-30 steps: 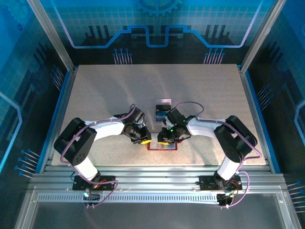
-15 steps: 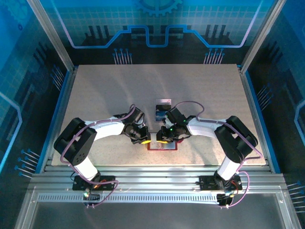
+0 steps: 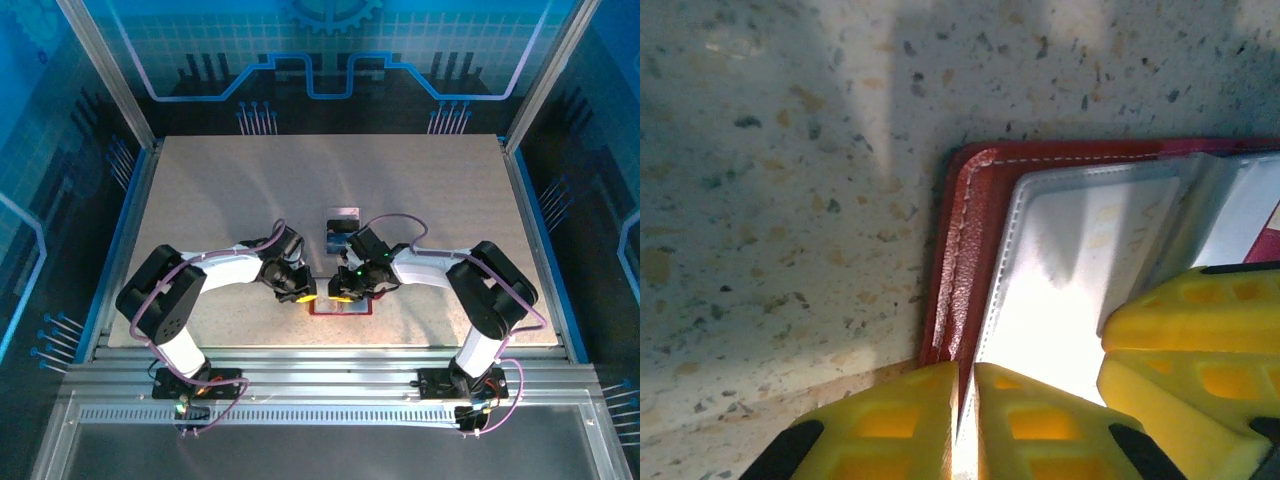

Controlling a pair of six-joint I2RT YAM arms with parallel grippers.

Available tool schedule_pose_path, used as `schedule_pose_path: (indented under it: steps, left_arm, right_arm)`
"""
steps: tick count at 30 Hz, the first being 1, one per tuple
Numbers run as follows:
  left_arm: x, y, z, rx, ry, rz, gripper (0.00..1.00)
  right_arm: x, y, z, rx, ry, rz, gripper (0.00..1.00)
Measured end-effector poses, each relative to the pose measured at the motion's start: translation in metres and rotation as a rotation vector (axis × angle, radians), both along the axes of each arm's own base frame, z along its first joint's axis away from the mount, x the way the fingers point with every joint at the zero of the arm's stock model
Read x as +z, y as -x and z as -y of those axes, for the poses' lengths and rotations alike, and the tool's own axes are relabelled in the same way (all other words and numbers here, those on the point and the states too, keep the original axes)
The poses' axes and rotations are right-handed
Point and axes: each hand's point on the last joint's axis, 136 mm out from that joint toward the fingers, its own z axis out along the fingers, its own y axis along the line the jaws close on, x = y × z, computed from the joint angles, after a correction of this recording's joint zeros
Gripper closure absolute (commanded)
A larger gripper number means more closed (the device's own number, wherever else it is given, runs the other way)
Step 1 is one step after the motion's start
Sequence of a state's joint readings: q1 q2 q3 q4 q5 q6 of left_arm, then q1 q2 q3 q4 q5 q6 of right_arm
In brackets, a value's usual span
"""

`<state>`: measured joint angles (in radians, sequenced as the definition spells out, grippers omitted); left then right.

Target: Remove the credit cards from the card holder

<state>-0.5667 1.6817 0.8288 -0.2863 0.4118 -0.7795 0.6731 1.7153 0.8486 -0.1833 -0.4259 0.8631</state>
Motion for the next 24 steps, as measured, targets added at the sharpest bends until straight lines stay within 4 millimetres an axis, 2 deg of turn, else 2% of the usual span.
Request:
schedule_pose_path:
  steps: [24]
  left_arm:
    - [-0.0032, 0.0008, 0.0001, -0.002, -0.002, -0.009, 0.88]
  right_arm:
    - [-0.0018, 0.0024, 0.0098, 0.026, 0.06, 0.014, 0.77]
